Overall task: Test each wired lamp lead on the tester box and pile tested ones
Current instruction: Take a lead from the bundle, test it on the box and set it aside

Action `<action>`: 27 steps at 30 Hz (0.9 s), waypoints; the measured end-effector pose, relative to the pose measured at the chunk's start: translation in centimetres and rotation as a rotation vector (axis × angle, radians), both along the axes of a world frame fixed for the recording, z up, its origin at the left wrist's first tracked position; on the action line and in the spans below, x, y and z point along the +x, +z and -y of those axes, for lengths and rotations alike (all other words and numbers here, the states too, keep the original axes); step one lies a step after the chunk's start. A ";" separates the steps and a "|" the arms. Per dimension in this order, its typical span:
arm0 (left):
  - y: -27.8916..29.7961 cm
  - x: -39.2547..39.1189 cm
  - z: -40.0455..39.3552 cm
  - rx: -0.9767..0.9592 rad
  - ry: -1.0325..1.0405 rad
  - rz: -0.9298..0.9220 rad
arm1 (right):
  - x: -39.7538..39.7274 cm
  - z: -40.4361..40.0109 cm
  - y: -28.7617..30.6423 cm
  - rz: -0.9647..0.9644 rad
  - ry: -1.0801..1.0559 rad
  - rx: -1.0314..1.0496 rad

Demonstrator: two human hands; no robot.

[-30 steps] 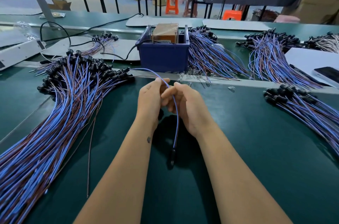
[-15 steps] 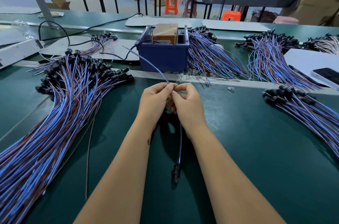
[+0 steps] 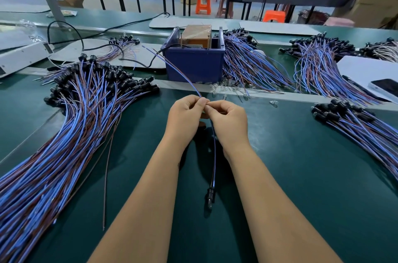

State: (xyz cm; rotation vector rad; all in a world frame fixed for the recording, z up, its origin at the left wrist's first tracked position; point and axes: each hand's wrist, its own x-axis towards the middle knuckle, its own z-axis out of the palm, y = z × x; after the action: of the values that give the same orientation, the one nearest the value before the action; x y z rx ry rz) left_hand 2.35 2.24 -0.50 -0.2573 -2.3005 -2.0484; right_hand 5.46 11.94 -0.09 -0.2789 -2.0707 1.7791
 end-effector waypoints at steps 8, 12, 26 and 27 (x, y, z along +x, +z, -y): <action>0.2 0.2 0.1 0.013 -0.031 0.013 | 0.1 0.0 0.0 0.021 0.001 -0.149; 0.2 0.2 0.1 -0.001 -0.028 0.012 | 0.1 0.0 0.1 0.027 -0.033 -0.195; -0.5 -0.8 1.7 -0.158 0.159 -0.007 | 0.0 -0.9 0.1 -0.001 -0.161 -0.238; -0.5 -0.6 1.6 -0.194 0.159 -0.023 | -0.1 -1.0 0.1 0.000 -0.164 -0.237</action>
State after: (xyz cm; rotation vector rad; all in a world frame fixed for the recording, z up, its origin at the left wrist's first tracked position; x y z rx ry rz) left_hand 1.70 0.59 -1.00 -0.1005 -2.4207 -1.7432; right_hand 5.40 12.90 -0.03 -0.5003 -1.7804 1.9212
